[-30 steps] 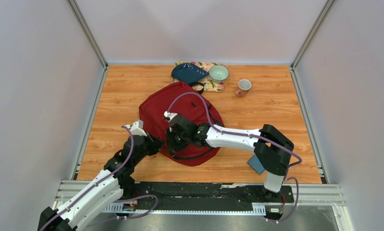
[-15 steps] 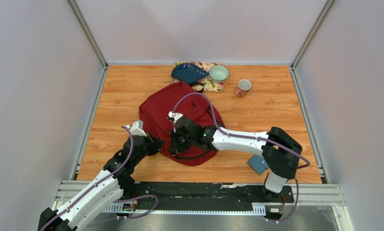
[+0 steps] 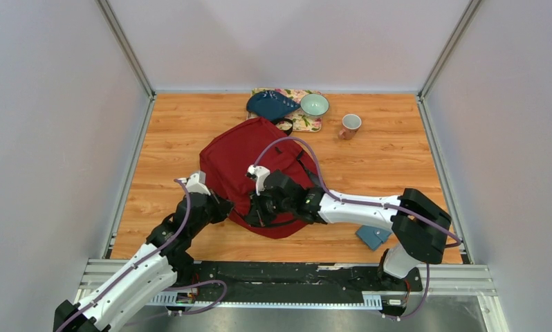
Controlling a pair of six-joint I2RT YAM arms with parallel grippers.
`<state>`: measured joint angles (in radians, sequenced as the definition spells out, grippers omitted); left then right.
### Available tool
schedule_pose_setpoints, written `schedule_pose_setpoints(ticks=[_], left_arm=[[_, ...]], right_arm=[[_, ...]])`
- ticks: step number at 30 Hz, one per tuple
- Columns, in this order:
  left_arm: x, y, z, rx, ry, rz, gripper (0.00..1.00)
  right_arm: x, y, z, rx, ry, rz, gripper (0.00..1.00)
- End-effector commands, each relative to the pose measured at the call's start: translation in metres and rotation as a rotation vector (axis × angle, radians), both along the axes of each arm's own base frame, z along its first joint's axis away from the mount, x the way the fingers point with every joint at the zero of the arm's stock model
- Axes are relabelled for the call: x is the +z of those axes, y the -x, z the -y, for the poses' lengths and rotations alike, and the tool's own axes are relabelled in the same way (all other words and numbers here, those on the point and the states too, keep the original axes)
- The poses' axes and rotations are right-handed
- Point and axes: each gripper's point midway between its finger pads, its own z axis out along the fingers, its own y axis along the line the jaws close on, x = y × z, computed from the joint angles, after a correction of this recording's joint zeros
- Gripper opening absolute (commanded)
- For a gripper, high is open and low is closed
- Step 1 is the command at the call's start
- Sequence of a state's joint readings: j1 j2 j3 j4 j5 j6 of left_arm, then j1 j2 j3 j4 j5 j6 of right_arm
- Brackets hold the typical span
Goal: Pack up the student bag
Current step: Zip the student bag at the center of the board.
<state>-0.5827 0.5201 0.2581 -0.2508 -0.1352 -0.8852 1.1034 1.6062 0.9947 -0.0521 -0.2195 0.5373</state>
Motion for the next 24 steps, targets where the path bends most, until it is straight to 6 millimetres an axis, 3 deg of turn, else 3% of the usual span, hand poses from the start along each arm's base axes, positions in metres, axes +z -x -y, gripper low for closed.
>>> schedule_pose_setpoints(ticks=[1,11,19,24], left_arm=[[0.014,-0.007,-0.012,0.026,-0.07,0.037,0.0],[0.011,-0.004,-0.024,0.059,-0.112,0.022,0.0],[0.012,-0.003,-0.041,0.093,-0.177,0.016,0.0],[0.013,-0.004,-0.045,0.081,-0.182,-0.004,0.0]], right_arm=[[0.015,0.01,0.002,0.062,-0.073,0.035,0.0],[0.005,-0.005,0.045,-0.2,-0.065,0.021,0.0],[0.013,-0.029,0.081,-0.403,-0.08,0.069,0.0],[0.015,-0.03,0.086,-0.405,-0.095,0.069,0.0]])
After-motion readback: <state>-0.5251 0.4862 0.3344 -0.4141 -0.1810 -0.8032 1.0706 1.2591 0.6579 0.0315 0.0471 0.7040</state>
